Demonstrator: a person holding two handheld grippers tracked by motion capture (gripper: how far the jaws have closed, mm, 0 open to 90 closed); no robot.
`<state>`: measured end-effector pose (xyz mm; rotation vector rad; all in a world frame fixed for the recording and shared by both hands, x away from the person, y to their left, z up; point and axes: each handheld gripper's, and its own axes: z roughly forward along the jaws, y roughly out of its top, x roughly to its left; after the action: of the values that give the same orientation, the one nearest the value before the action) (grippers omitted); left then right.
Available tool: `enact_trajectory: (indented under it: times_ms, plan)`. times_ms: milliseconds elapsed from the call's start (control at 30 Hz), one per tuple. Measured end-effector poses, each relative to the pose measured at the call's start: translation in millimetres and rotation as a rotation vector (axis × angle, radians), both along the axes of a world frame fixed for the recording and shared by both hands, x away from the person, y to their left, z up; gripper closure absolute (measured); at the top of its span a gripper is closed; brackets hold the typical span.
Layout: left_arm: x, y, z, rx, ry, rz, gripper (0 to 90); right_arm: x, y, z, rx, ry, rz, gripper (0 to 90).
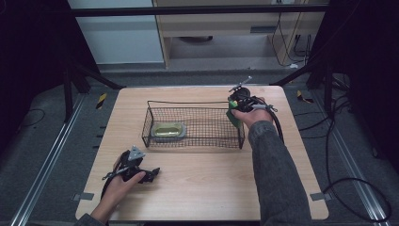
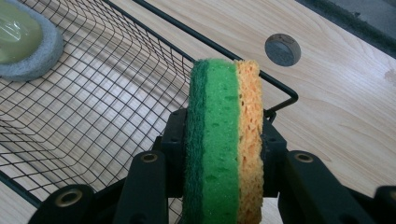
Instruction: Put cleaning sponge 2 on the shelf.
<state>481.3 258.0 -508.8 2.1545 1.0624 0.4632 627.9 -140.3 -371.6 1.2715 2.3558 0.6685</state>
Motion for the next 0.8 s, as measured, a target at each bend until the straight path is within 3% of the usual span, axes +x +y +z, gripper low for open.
enact_trajectory:
  times_ms: [800]
  plan:
    - [0.1, 0.1, 0.0, 0.000, 0.000, -0.002, 0.0, 3.7, 8.7, -17.3, -0.018, 0.014, 0.005, 64.1]
